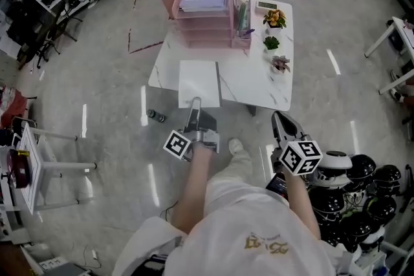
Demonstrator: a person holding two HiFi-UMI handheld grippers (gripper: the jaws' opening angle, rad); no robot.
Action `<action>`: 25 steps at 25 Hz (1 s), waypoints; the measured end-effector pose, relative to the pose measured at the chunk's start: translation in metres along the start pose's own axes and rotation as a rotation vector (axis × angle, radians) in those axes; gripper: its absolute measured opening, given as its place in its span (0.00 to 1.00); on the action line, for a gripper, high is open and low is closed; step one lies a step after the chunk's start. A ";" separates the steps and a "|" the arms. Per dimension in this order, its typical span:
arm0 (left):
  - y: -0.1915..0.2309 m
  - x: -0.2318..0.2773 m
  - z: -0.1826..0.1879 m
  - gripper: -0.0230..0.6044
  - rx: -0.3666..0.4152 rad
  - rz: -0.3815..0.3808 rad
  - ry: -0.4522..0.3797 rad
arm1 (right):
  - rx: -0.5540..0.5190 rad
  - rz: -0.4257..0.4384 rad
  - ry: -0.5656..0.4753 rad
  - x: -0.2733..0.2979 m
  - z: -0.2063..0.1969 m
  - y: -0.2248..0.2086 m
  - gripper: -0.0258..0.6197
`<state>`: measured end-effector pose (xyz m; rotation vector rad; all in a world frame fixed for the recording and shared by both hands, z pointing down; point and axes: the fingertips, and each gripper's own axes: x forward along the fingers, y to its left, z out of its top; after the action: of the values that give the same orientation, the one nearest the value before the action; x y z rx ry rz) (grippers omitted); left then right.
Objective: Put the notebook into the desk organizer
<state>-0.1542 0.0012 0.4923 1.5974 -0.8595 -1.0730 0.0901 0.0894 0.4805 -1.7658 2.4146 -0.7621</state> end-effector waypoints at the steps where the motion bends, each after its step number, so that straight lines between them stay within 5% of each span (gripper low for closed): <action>1: 0.003 0.015 0.002 0.08 0.001 0.000 -0.003 | -0.008 -0.001 0.010 0.013 0.006 -0.007 0.06; 12: 0.031 0.125 0.030 0.08 0.005 0.006 -0.057 | -0.024 0.033 0.062 0.127 0.051 -0.053 0.06; 25: 0.056 0.168 0.041 0.08 -0.020 0.032 -0.076 | -0.040 0.030 0.095 0.172 0.064 -0.067 0.06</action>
<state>-0.1346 -0.1792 0.5024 1.5298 -0.9184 -1.1225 0.1103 -0.1046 0.4935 -1.7415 2.5276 -0.8188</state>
